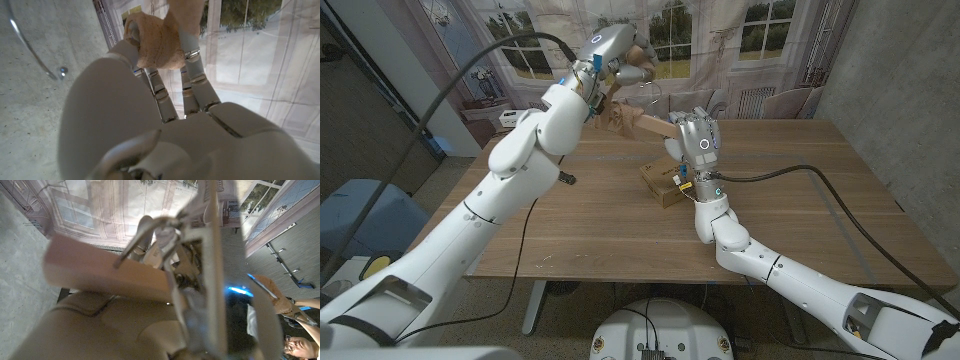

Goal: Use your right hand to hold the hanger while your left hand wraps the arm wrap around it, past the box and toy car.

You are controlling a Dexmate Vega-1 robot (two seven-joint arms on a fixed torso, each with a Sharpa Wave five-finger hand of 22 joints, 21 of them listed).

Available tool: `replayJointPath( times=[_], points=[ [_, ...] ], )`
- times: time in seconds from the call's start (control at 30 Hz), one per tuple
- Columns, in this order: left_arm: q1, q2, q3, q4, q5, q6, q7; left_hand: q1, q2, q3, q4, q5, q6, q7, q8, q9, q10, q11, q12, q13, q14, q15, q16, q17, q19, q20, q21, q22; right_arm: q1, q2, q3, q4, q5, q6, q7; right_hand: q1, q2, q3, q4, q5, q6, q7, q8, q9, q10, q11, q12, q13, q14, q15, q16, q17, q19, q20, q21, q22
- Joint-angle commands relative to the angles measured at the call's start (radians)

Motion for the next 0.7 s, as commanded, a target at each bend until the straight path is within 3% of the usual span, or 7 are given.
replayJointPath(
  times=[0.03,0.2,0.27,0.37,0.47,0.57,0.7],
  points=[
    [-0.076,0.095,0.010,-0.017,-0.186,0.047,-0.171,0.078,0.133,-0.023,0.027,-0.003,-0.029,-0.007,-0.019,0.003,-0.024,0.000,-0.021,-0.019,0.454,-0.420,-0.015,-0.015,-0.134,-0.211,0.010,0.003,-0.001,0.005,0.007,0.010,-0.002,0.000,0.003,-0.028,0.036,0.008,0.000,-0.004,0.004,0.006,0.007,0.001,0.003,-0.002,0.002,0.003,0.001,-0.004,0.003,0.001,-0.002,-0.075,0.005,0.006],
    [-0.083,0.117,-0.004,-0.001,-0.279,0.028,-0.167,-0.239,0.133,-0.103,0.194,-0.001,-0.069,-0.025,-0.061,-0.009,-0.011,0.001,-0.042,-0.069,0.483,-0.393,-0.058,-0.124,-0.129,-0.163,-0.024,-0.009,0.003,0.011,0.007,0.021,0.002,-0.002,0.004,-0.029,0.036,0.008,0.000,-0.004,0.005,0.006,0.008,0.001,0.002,-0.003,0.002,0.003,0.000,-0.004,0.003,0.001,-0.001,-0.076,0.005,0.005],
    [-0.085,0.127,-0.005,0.003,-0.304,0.025,-0.163,-0.324,0.116,-0.124,0.237,0.000,-0.093,-0.021,-0.080,-0.017,-0.014,0.009,-0.047,-0.087,0.482,-0.377,-0.070,-0.158,-0.106,-0.136,-0.044,-0.012,0.005,0.012,0.006,0.022,0.004,0.001,0.005,-0.029,0.036,0.008,0.000,-0.004,0.004,0.005,0.008,0.001,0.001,-0.003,0.002,0.003,0.000,-0.004,0.003,0.001,-0.002,-0.076,0.003,0.003],
    [-0.088,0.140,-0.009,0.013,-0.348,0.014,-0.158,-0.478,0.102,-0.162,0.315,0.002,-0.141,-0.002,-0.105,-0.034,-0.036,0.033,-0.060,-0.114,0.431,-0.348,-0.083,-0.188,-0.109,-0.052,-0.108,-0.014,0.007,0.015,0.006,0.027,0.006,0.001,0.001,-0.029,0.036,0.008,0.000,-0.004,0.004,0.006,0.008,0.001,0.001,-0.003,0.002,0.003,0.000,-0.004,0.003,0.001,-0.001,-0.076,0.005,0.005],
    [-0.081,0.152,-0.017,0.030,-0.389,-0.026,-0.134,-0.600,0.078,-0.198,0.325,0.008,-0.236,0.001,-0.119,-0.062,-0.108,0.062,-0.079,-0.148,0.312,-0.283,-0.105,-0.236,-0.210,0.027,-0.208,-0.010,0.011,0.016,0.005,0.028,0.007,0.001,0.004,-0.029,0.036,0.008,0.000,-0.004,0.003,0.005,0.008,0.001,0.001,-0.003,0.002,0.003,-0.001,-0.004,0.003,0.001,-0.002,-0.076,0.005,0.006],
    [-0.057,0.158,-0.029,0.047,-0.409,-0.079,-0.078,-0.680,0.056,-0.221,0.302,0.014,-0.348,-0.028,-0.120,-0.107,-0.237,0.080,-0.080,-0.207,0.056,-0.220,-0.114,-0.310,-0.370,0.094,-0.338,-0.005,0.014,0.020,0.005,0.033,0.010,0.000,0.002,-0.029,0.035,0.008,0.000,-0.004,0.002,0.005,0.009,0.002,0.000,-0.003,0.002,0.003,-0.001,-0.004,0.003,0.001,-0.003,-0.076,0.004,0.005],
    [-0.030,0.157,-0.044,0.081,-0.432,-0.165,-0.006,-0.740,0.053,-0.240,0.295,0.017,-0.463,-0.060,-0.122,-0.133,-0.365,0.088,-0.083,-0.258,-0.119,-0.185,-0.113,-0.364,-0.521,0.131,-0.447,-0.002,0.017,0.023,0.006,0.038,0.016,0.000,0.004,-0.029,0.036,0.008,0.000,-0.004,0.002,0.004,0.009,0.001,0.001,-0.002,0.002,0.003,-0.001,-0.004,0.003,0.001,-0.003,-0.075,0.005,0.005]
  ],
)
